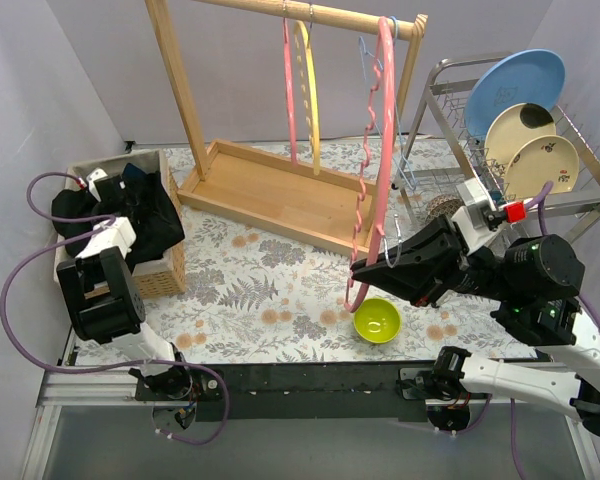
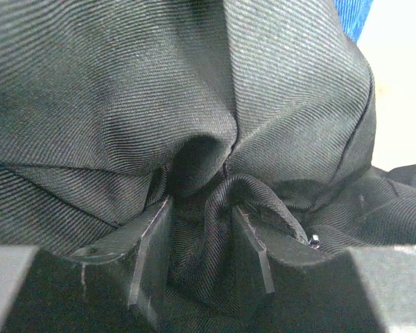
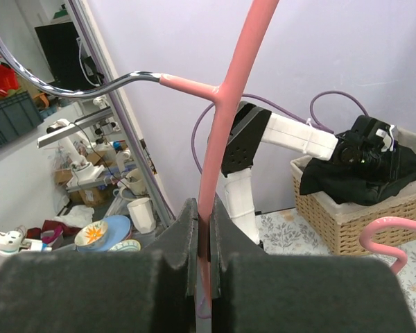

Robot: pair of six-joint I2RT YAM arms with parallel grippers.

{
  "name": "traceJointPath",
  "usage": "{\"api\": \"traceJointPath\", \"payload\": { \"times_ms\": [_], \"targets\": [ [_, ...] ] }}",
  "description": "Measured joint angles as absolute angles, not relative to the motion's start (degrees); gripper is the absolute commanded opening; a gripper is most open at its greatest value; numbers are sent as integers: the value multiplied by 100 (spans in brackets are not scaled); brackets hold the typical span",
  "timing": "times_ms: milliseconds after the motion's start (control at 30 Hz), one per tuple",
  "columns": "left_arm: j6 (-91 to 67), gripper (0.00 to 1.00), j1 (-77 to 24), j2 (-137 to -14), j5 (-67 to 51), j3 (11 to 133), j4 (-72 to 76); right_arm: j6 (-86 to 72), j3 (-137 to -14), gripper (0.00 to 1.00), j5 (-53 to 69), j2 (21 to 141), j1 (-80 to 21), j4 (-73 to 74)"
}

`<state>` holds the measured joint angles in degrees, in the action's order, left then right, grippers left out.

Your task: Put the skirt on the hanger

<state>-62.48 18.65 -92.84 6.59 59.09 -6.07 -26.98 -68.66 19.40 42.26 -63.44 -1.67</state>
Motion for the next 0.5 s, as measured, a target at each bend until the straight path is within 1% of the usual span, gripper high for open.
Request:
{"api": "traceJointPath", "payload": {
  "times_ms": [233,333,367,400,467,500],
  "targets": [
    [-6399,37,1863,-9911,685,6189,-189,-2578,-6810,1,1870,4064,-6344,-196],
    [-6401,50,1857,-10114,727,6429,-231,-2508,-6761,1,1824,4082,-6344,-169],
    [-6416,58,1846,-10145,746,6545,-340,-2493,-6761,1,1806,4106,-6344,-165],
    [-6388,69,1837,-10154,766,6643,-443,-2464,-6761,1,1798,4134,-6344,-161],
    [-6326,78,1796,-10130,777,6825,-692,-2432,-6761,1,1789,4169,-6344,-139],
    [-6285,89,1765,-10095,781,6949,-847,-2412,-6761,1,1789,4178,-6344,-132]
  ]
}}
